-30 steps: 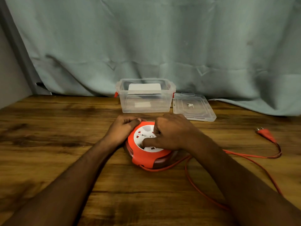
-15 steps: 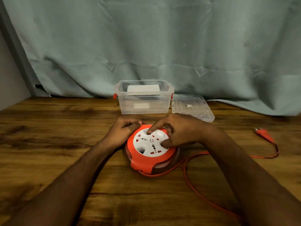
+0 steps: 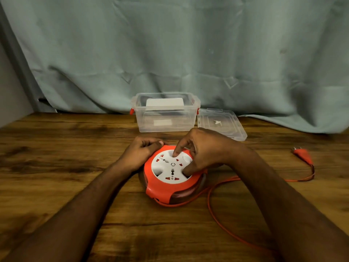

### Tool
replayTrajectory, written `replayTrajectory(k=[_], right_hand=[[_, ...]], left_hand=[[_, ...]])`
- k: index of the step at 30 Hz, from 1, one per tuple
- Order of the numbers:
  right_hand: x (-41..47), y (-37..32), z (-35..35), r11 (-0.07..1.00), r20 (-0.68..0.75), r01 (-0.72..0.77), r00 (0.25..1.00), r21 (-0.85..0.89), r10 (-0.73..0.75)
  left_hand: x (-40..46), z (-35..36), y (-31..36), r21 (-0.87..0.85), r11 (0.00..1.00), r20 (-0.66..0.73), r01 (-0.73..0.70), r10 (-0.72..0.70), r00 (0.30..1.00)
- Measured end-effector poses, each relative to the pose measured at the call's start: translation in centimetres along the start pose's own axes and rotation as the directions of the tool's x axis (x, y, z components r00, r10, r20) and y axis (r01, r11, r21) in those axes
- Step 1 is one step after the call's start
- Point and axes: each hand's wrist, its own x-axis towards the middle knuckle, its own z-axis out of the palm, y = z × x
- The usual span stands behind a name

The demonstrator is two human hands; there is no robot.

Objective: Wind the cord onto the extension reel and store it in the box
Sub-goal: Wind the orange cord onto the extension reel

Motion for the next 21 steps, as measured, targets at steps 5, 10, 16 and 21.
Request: replayTrajectory(k=[5,10,16,21], right_hand=[[-0.3,-0.9,0.2,0.993,-0.034,-0.036,0.999,-0.11,0.032],[-0.3,-1.7,0.2,0.986,-0.052,-0.026,0.998,-0.163,0.018],[-0.2,-2.8,1.4,0.96,-0.125,0.033,0.99,-0.279,-0.07],[-0.1,-2.9,1.5,0.959,-0.128,0.081,0.985,-0.272,-0.119]], left_hand=[[-0.1,0.0,0.1,-0.019,1.0,-0.001,0.008,-0.008,1.0],[-0.3,0.1,0.3,-0.016,1.0,-0.026,0.027,-0.028,0.999],[-0.5,0.3,0.8,-0.024,0.999,-0.054,0.042,-0.044,0.998],[-0.5,0.2,0.8,-0.022,0.999,-0.029,0.036,-0.037,0.999]])
